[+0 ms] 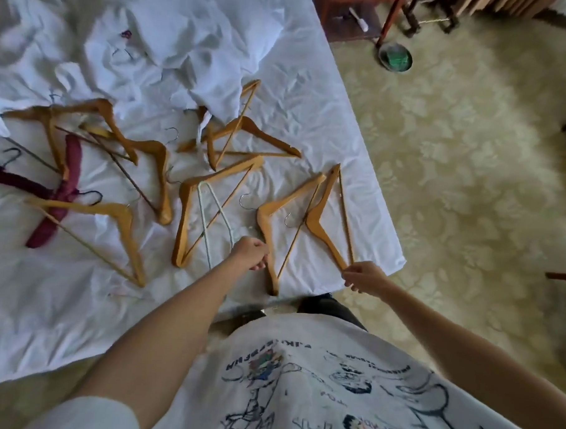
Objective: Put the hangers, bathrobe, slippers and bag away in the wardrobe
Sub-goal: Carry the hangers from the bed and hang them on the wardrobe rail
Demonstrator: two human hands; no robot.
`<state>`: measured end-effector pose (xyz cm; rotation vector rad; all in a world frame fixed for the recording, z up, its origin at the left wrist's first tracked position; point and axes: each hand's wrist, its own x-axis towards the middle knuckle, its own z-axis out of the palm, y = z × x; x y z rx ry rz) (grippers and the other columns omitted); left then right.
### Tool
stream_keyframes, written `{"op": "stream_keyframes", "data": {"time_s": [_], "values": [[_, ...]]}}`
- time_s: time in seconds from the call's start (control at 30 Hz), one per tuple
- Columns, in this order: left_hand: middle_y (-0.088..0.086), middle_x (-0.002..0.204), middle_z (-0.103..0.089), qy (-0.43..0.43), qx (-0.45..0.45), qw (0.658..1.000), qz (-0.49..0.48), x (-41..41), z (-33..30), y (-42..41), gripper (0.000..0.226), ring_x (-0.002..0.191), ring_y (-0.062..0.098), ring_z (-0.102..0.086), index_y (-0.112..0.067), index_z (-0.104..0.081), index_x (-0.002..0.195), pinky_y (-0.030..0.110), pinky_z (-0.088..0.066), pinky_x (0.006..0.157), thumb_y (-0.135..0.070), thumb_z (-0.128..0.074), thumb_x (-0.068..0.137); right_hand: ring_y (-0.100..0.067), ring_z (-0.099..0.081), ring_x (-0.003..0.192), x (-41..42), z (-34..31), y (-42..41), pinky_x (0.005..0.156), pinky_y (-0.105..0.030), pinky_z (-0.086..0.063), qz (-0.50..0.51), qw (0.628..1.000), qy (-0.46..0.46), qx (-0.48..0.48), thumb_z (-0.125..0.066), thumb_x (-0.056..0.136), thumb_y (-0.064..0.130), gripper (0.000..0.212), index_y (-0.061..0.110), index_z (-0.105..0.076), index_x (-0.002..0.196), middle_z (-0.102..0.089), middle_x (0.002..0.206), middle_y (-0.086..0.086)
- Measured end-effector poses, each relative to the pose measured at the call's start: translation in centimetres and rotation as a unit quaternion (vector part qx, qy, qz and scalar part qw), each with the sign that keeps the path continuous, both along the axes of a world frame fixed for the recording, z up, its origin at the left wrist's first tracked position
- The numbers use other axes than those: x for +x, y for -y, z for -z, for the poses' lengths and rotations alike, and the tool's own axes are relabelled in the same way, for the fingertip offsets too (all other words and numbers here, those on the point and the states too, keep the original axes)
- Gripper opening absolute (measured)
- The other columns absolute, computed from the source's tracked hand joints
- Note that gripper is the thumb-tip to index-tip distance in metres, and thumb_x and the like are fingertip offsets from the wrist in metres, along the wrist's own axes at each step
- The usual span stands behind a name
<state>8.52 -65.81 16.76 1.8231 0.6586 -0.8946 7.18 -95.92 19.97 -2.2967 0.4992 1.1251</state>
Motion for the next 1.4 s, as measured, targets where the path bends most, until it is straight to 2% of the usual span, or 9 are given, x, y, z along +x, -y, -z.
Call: {"op": "stream_keyframes", "data": {"time_s": [0.4, 0.47, 0.53, 0.6, 0.7, 0.97, 1.1, 1.2, 1.4], "values": [[0.007, 0.068, -0.073, -0.1, 0.085, 0.982, -0.137, 2.6, 9.3, 4.6, 0.028, 0.072, 0.03, -0.073, -0.013, -0.07, 0.062, 0.034, -0.062, 0.068, -0.016, -0.053, 0.084, -0.023, -0.071, 0.083, 13.0, 10.0, 1.9, 0.073, -0.03, -0.056, -0.196, 0.977, -0.085, -0.023, -0.061, 0.089, 0.018, 0.022, 0.007, -0.076, 0.101, -0.076, 0.093, -0.011], [0.004, 0.065, -0.065, -0.115, 0.121, 0.978, -0.127, 2.8, 10.3, 5.3, 0.028, 0.074, 0.031, -0.067, -0.012, -0.061, 0.059, 0.029, -0.051, 0.061, -0.016, -0.05, 0.085, -0.026, -0.07, 0.091, 13.5, 12.0, 1.6, 0.084, -0.035, -0.057, -0.213, 0.972, -0.089, -0.033, -0.06, 0.088, 0.016, 0.024, 0.005, -0.076, 0.102, -0.076, 0.098, -0.012], [0.005, 0.071, -0.062, -0.127, 0.146, 0.974, -0.115, 3.5, 12.2, 5.9, 0.023, 0.08, 0.03, -0.064, -0.014, -0.056, 0.065, 0.028, -0.041, 0.058, -0.017, -0.051, 0.087, -0.029, -0.069, 0.094, 14.1, 14.8, 1.3, 0.088, -0.039, -0.057, -0.225, 0.968, -0.092, -0.056, -0.062, 0.086, 0.018, 0.027, 0.002, -0.075, 0.103, -0.074, 0.101, -0.014], [0.01, 0.097, -0.068, -0.136, 0.152, 0.972, -0.114, 3.8, 14.5, 6.3, 0.018, 0.095, 0.032, -0.064, -0.009, -0.064, 0.09, 0.031, -0.046, 0.068, -0.023, -0.053, 0.09, -0.032, -0.066, 0.102, 14.0, 17.2, 1.1, 0.088, -0.039, -0.055, -0.225, 0.966, -0.093, -0.086, -0.066, 0.086, 0.022, 0.034, -0.001, -0.07, 0.111, -0.071, 0.108, -0.015], [0.013, 0.13, -0.062, -0.145, 0.148, 0.968, -0.144, 4.0, 18.0, 7.2, 0.046, 0.118, 0.034, -0.06, -0.004, -0.056, 0.127, 0.036, -0.049, 0.091, -0.033, -0.059, 0.091, -0.033, -0.063, 0.107, 13.2, 20.4, 1.1, 0.079, -0.034, -0.049, -0.211, 0.965, -0.108, -0.114, -0.073, 0.085, 0.035, 0.049, 0.001, -0.06, 0.119, -0.066, 0.112, -0.014], [0.015, 0.113, -0.069, -0.113, 0.146, 0.961, -0.204, 4.2, 22.9, 8.7, 0.025, 0.103, 0.034, -0.067, -0.008, -0.064, 0.11, 0.036, -0.053, 0.084, -0.023, -0.064, 0.09, -0.039, -0.066, 0.092, 10.6, 24.9, 2.0, 0.071, -0.04, -0.052, -0.212, 0.963, 0.02, -0.163, -0.058, 0.092, 0.029, 0.024, 0.007, -0.066, 0.1, -0.068, 0.097, -0.015], [0.005, 0.08, -0.068, -0.108, 0.028, 0.959, -0.26, 3.6, 20.4, 8.6, 0.023, 0.065, 0.019, -0.065, -0.011, -0.068, 0.105, 0.036, -0.06, 0.071, -0.027, -0.057, 0.092, -0.031, -0.062, 0.07, 8.8, 21.7, 2.5, 0.059, -0.037, -0.048, -0.125, 0.982, 0.101, -0.094, -0.058, 0.092, 0.037, 0.025, 0.015, -0.058, 0.081, -0.063, 0.072, -0.006], [0.003, 0.056, -0.058, -0.062, -0.03, 0.945, -0.32, 3.4, 14.9, 8.2, 0.006, 0.053, 0.02, -0.054, -0.01, -0.064, 0.085, 0.033, -0.052, 0.057, -0.015, -0.061, 0.084, -0.023, -0.055, 0.057, 8.2, 17.1, 2.4, 0.052, -0.037, -0.044, -0.049, 0.989, 0.137, -0.034, -0.063, 0.092, 0.041, 0.037, 0.01, -0.056, 0.074, -0.059, 0.064, -0.013], [0.005, 0.054, -0.056, 0.02, -0.136, 0.924, -0.356, 3.4, 2.0, 6.9, 0.008, 0.05, 0.018, -0.054, -0.009, -0.064, 0.076, 0.032, -0.047, 0.06, -0.012, -0.072, 0.076, -0.007, -0.047, 0.04, 8.4, 4.7, 0.9, 0.043, -0.026, -0.04, 0.033, 0.978, 0.174, 0.107, -0.063, 0.095, 0.04, 0.044, 0.007, -0.06, 0.067, -0.063, 0.06, -0.009]]}}
